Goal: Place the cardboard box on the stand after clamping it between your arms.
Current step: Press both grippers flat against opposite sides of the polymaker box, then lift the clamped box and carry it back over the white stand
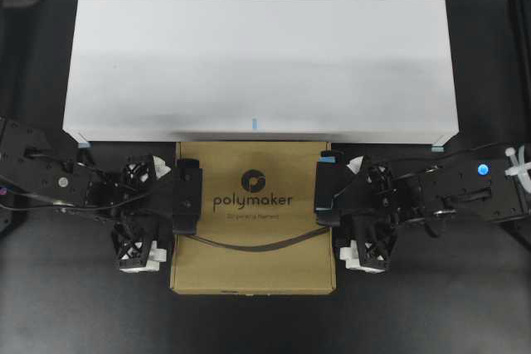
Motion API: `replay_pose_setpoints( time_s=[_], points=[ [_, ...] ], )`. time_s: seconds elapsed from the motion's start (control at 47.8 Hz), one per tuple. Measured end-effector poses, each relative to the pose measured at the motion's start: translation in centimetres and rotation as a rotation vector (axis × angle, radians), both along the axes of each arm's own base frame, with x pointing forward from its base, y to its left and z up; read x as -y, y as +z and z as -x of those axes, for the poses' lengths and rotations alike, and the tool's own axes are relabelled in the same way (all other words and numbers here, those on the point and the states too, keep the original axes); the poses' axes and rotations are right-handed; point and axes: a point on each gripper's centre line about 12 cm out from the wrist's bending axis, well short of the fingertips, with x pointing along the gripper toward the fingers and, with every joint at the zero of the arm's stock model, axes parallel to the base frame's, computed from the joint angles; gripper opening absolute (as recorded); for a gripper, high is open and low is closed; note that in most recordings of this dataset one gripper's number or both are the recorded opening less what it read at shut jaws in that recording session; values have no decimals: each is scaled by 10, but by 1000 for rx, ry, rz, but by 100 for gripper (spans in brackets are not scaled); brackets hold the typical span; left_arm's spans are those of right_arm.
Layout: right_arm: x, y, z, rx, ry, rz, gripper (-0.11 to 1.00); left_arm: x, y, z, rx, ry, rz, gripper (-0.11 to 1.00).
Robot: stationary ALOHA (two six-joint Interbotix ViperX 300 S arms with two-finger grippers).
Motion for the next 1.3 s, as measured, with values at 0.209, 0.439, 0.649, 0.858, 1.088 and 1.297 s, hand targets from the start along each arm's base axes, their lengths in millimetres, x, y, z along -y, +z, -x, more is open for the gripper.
replay_pose_setpoints(
  time_s=[0.209,0.439,0.649,0.858,1.088,1.297],
  points=[
    [-1,9,-5,-11,1,5,84,0,6,1,-29,-1,-6,86],
    [-1,48,-4,-17,-3,9,84,0,40,-3,-49,5,-13,86],
    [0,119,0,-20,-4,17,84,-7,110,-7,-25,22,-22,86],
    [7,165,6,-10,-23,13,84,-28,176,-4,4,61,-38,86],
    [15,162,3,-15,-12,36,84,-35,168,-8,-34,63,-54,86],
    [27,154,-5,-11,29,84,84,-36,158,-11,-63,48,-65,86]
  ],
)
